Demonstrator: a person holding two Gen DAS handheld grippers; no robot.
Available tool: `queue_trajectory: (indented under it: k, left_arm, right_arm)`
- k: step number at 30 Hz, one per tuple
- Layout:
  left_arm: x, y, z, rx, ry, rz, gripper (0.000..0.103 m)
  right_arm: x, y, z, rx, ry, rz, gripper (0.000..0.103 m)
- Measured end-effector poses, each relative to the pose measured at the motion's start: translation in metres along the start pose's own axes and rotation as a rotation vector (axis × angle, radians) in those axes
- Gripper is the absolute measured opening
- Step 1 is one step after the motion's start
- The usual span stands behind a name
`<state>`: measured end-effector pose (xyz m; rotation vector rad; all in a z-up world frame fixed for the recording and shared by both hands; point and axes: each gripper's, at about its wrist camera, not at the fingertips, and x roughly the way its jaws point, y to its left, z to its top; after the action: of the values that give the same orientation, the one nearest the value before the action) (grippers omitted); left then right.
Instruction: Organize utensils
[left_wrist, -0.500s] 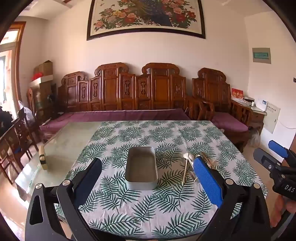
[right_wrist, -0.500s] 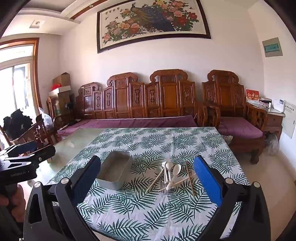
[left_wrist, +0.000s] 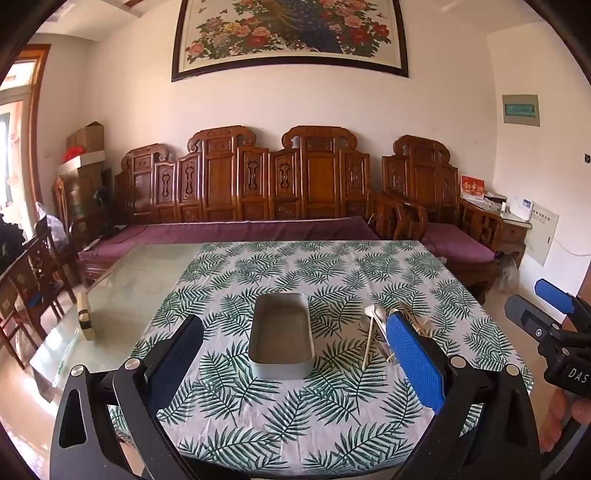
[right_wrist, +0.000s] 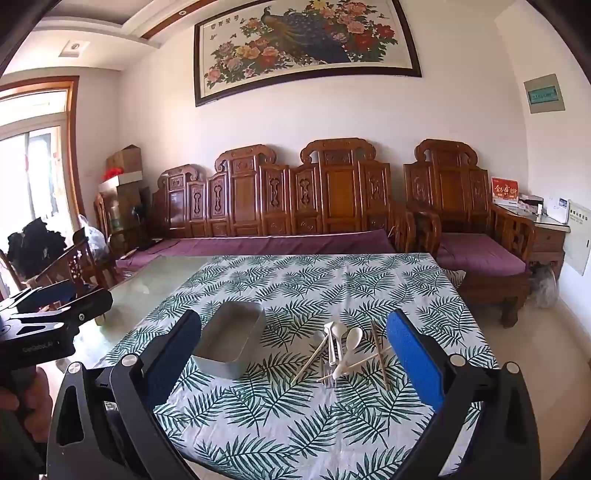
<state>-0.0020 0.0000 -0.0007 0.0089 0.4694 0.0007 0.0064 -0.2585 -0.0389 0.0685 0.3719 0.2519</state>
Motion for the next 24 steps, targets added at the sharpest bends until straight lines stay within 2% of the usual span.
queue_trajectory:
  k: [24]
  left_arm:
    - [0.0044, -0.0022, -0.0032, 0.007, 0.006, -0.003, 0.096]
  right_arm:
    - [0.0014, 0.0002, -0.0018, 0.001, 0.005, 0.002, 0.1]
